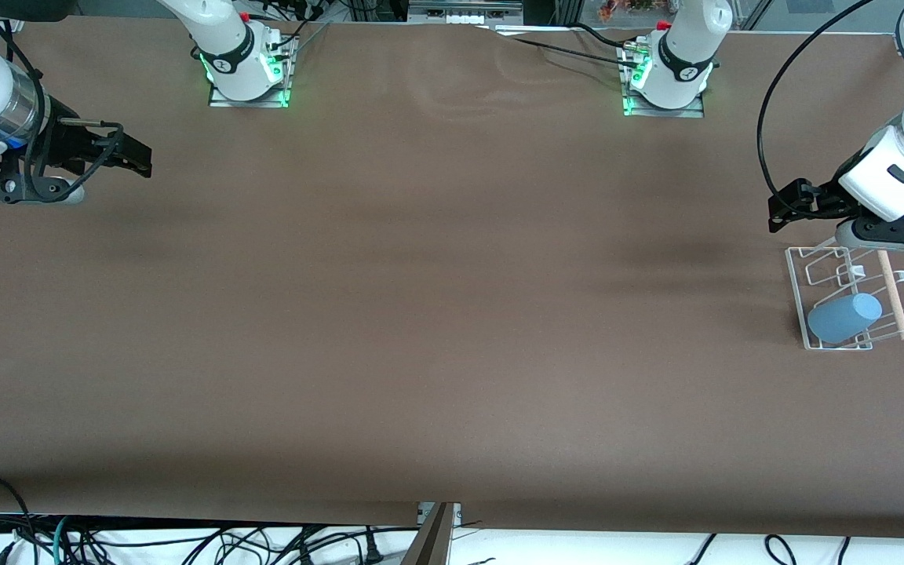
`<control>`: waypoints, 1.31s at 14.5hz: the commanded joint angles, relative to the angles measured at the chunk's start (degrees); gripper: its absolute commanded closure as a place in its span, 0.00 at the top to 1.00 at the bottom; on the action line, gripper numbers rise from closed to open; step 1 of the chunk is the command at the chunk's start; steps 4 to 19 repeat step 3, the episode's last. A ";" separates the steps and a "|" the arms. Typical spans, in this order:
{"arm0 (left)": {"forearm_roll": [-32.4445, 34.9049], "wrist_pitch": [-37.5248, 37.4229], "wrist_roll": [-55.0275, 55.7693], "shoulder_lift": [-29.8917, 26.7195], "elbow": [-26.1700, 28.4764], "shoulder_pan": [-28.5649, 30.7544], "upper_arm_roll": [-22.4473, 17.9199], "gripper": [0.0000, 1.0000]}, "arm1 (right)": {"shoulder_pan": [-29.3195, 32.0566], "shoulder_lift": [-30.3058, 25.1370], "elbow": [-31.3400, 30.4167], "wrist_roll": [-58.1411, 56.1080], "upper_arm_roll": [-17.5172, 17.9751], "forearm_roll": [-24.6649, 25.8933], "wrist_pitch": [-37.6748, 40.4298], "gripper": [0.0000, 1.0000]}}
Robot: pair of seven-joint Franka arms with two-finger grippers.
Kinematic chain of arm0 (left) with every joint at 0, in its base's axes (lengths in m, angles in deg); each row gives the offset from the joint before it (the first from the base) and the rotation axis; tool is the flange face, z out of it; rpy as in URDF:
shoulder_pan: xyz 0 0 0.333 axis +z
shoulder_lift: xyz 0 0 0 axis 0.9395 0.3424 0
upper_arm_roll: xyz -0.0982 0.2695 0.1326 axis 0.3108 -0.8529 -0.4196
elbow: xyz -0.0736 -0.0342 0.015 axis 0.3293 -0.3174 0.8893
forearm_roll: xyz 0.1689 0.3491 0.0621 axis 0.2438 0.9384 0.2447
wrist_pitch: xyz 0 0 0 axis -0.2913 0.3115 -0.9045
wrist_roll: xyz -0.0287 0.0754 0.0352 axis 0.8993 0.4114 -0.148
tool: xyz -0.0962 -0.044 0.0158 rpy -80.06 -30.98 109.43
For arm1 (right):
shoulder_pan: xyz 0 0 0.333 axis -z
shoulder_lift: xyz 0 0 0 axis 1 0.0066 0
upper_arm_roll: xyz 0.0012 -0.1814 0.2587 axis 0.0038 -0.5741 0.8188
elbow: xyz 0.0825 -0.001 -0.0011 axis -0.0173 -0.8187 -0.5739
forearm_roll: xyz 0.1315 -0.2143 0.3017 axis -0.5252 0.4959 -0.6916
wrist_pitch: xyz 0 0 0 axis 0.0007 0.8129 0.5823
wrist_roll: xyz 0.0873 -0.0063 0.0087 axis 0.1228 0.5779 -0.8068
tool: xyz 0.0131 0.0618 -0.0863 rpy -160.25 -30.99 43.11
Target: Transfer cup to left arm and place on rack
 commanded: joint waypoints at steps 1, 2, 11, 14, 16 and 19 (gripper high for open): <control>-0.52 1.04 0.41 -1.43 1.81 -1.07 -1.32 1.00 | 0.02 0.26 0.99 0.18 -0.02 0.25 0.57 0.99; -0.60 0.95 0.41 -1.34 1.72 -0.89 -1.32 1.00 | 0.02 0.26 0.99 0.18 -0.02 0.25 0.57 0.99; -0.69 0.86 0.41 -1.25 1.72 -0.89 -1.24 1.00 | 0.02 0.26 0.99 0.18 -0.02 0.25 0.57 0.99; -0.69 0.86 0.41 -1.25 1.72 -0.89 -1.24 1.00 | 0.02 0.26 0.99 0.18 -0.02 0.25 0.57 0.99; -0.69 0.86 0.41 -1.25 1.72 -0.89 -1.24 1.00 | 0.02 0.26 0.99 0.18 -0.02 0.25 0.57 0.99; -0.69 0.86 0.41 -1.25 1.72 -0.89 -1.24 1.00 | 0.02 0.26 0.99 0.18 -0.02 0.25 0.57 0.99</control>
